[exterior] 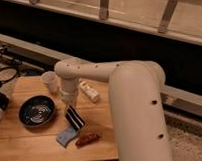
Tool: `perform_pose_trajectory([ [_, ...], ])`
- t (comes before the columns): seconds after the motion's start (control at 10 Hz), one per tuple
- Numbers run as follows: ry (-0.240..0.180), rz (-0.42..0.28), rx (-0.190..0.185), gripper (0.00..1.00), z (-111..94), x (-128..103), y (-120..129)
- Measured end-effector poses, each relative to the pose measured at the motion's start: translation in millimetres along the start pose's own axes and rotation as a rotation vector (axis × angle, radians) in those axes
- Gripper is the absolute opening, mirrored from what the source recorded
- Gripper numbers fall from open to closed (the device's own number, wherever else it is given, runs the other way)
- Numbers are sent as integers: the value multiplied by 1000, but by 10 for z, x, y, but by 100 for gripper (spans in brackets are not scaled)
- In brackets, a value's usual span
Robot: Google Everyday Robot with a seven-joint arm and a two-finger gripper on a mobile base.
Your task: Place the eraser on the white sponge
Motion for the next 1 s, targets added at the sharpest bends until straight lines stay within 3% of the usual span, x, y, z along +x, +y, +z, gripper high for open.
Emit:
perform_pose_trajectory([
  [0.2, 6, 1, 2, 18, 23, -3, -36],
  [0.5, 7, -9, 5, 18, 125, 55, 169],
  [1.0, 18, -17, 10, 18, 147, 28, 118],
])
